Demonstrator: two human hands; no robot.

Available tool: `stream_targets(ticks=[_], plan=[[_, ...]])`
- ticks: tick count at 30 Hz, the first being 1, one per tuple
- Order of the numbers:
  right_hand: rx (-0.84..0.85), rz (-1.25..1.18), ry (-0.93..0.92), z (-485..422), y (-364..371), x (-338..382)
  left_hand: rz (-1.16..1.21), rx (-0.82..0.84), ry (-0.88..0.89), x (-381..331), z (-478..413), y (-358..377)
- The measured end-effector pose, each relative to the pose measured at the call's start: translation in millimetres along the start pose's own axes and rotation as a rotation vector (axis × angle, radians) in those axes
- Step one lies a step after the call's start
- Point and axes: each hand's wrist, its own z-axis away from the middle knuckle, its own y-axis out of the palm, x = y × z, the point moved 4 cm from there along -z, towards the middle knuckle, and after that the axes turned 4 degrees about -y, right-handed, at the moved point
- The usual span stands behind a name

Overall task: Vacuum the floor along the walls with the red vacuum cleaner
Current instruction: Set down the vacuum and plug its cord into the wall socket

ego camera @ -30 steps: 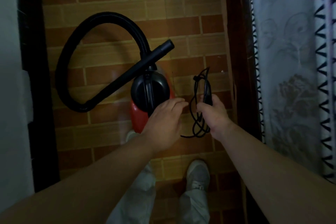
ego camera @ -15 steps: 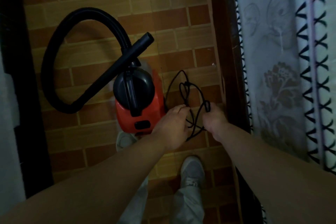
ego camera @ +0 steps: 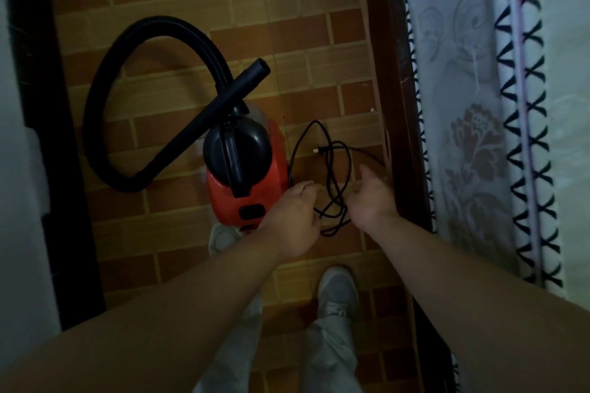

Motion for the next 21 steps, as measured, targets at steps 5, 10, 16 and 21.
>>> stream_targets(ticks=[5,10,16,21], plan=[[0.018,-0.031,-0.092,48,-7,23,0.022,-0.015,-0.037,-17,37,-18],[0.055,-0.072,-0.132,114,-26,50,0.055,-0.057,-0.084,-40,100,-47],[0.067,-0.095,-0.212,205,-68,92,0.123,-0.16,-0.127,-83,200,-102],[0.049,-0.084,-0.295,297,-110,125,0.237,-0.304,-0.196,-118,303,-146]])
